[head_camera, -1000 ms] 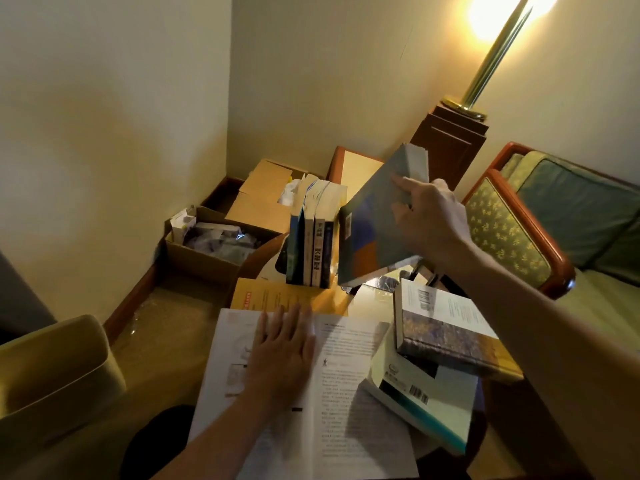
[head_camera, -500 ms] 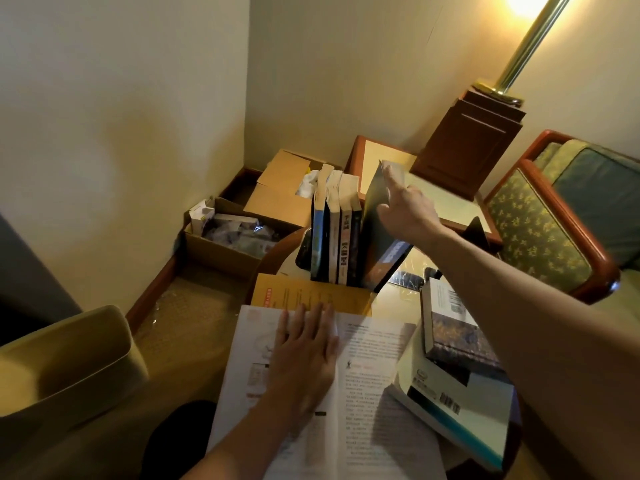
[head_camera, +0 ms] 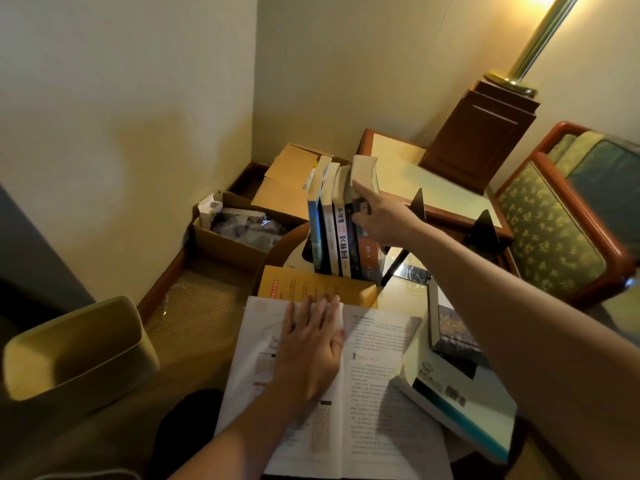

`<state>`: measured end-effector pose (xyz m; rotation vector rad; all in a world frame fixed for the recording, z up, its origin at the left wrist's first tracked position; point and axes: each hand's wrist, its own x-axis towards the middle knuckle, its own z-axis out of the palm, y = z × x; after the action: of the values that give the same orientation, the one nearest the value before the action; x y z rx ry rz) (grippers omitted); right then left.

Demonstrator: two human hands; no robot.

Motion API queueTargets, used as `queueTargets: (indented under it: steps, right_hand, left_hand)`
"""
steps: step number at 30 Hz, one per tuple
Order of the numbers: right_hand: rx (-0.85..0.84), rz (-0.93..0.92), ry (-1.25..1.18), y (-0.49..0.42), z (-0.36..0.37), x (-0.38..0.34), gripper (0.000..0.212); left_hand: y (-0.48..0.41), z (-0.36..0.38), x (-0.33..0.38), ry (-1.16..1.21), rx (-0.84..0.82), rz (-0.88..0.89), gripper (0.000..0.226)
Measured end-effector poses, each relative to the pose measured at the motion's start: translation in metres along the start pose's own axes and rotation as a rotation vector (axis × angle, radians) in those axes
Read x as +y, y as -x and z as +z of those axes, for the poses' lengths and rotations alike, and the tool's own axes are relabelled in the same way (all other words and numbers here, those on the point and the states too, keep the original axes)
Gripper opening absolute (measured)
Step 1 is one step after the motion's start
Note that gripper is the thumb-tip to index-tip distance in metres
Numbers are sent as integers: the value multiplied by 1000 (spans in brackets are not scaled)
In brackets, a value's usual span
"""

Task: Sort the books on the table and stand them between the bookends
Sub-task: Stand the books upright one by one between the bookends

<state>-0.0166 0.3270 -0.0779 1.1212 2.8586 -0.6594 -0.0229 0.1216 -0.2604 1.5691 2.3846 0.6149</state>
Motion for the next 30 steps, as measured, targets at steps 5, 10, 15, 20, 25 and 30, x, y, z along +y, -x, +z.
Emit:
queueTargets:
  steps: [5,10,15,20,25,30]
  right_hand:
    - [74,-38,4,10,0,10,82]
    - [131,-79,26,17,0,15,87]
    - [197,-153,7,45,-4,24,82]
    - [247,-137,-58,79,5,46,81]
    - [280,-106,-118,128,13,66,78]
    - [310,-28,-61,167,16,96,78]
  left_hand:
    - [1,2,-1,-28,6,9,64]
    - [0,-2,1,-32,-5,0,63]
    - [2,-7,5,-50,13,1,60]
    - [-1,-9,9,-25,3,-12,61]
    - [-7,-16,25,-18,-42,-12,62]
    - [-19,-20,57,-18,-83,37,61]
